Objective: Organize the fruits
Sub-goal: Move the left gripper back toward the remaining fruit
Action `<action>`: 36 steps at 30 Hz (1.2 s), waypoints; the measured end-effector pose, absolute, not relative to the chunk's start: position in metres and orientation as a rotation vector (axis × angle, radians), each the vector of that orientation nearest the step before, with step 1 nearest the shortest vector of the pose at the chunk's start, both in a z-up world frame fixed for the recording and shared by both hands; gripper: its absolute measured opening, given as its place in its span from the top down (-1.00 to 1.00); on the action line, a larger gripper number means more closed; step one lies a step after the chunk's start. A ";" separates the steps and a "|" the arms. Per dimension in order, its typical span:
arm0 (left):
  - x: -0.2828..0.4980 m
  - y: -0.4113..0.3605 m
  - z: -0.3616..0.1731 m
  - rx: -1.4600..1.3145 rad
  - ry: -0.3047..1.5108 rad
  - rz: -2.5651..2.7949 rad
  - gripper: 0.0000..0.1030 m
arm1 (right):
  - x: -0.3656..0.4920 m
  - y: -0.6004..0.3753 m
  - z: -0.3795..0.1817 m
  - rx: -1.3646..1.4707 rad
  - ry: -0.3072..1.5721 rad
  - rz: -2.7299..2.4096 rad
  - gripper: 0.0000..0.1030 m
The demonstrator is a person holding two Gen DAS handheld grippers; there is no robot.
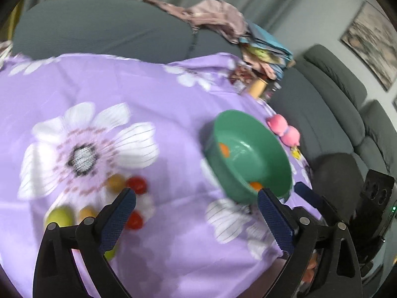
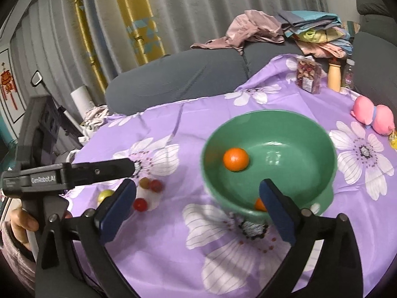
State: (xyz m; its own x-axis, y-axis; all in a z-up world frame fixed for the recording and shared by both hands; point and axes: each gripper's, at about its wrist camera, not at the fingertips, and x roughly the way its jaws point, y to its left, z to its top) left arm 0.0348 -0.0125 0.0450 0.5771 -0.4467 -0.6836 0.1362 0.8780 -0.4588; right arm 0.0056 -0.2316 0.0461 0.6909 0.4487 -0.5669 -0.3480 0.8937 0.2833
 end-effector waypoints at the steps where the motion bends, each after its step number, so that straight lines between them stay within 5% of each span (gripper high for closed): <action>1: 0.029 -0.005 0.044 -0.375 0.895 -0.327 -0.91 | 0.003 -0.229 0.046 0.158 0.676 0.459 -0.96; 26: -0.034 0.096 0.002 -0.543 0.962 -0.230 -0.95 | -0.017 -0.130 -0.001 0.023 0.875 0.720 -0.98; 36: -0.004 0.080 -0.001 -0.632 1.005 -0.377 -0.90 | 0.006 -0.098 -0.023 0.131 0.977 0.807 -0.72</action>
